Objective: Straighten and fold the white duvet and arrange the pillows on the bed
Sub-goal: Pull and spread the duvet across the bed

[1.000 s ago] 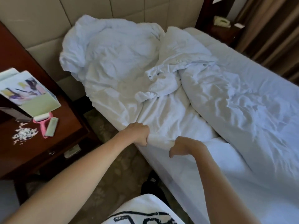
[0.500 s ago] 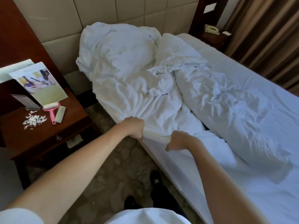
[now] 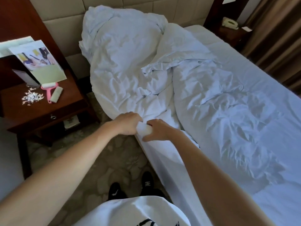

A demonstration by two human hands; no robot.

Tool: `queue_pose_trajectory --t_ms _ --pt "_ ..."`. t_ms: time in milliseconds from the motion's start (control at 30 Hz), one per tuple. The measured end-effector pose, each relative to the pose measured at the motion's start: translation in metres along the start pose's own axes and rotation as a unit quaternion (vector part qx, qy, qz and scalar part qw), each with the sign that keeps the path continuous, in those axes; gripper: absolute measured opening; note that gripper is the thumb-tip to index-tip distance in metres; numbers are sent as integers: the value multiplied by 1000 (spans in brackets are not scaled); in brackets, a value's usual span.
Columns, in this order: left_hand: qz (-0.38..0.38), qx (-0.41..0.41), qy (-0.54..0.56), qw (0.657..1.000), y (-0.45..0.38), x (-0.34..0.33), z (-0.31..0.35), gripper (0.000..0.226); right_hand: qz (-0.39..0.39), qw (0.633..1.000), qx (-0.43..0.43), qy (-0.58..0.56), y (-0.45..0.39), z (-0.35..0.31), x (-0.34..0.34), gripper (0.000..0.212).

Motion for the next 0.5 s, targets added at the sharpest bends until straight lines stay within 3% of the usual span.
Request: queue_pose_trajectory --t_ms 67,133,200,333,433,500 --pt "-16 16 33 999 9 -1 -10 18 -76 993 -37 82 4 36 -3 93" --pt "-24 44 81 995 21 -9 -23 19 -125 979 -98 130 10 76 -6 104" --pt "-16 69 104 992 29 -20 -31 14 -134 971 -129 150 20 102 -9 99" --pt "23 115 41 992 32 -34 -23 9 0 977 -139 165 50 119 -9 69" --pt "-7 70 -103 992 28 -54 17 57 25 982 -156 100 76 108 -29 56" --pt "-40 7 -52 998 23 -81 62 85 11 987 -118 109 91 79 -46 53"
Point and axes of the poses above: each hand's wrist, its own y-axis away from the middle knuckle, its own x-axis out of the back of the hand, z = x × y, the point moved 6 cm from there along -y, towards the middle knuckle, and after that the axes turned 2 degrees about -z, right-handed, at the moved point
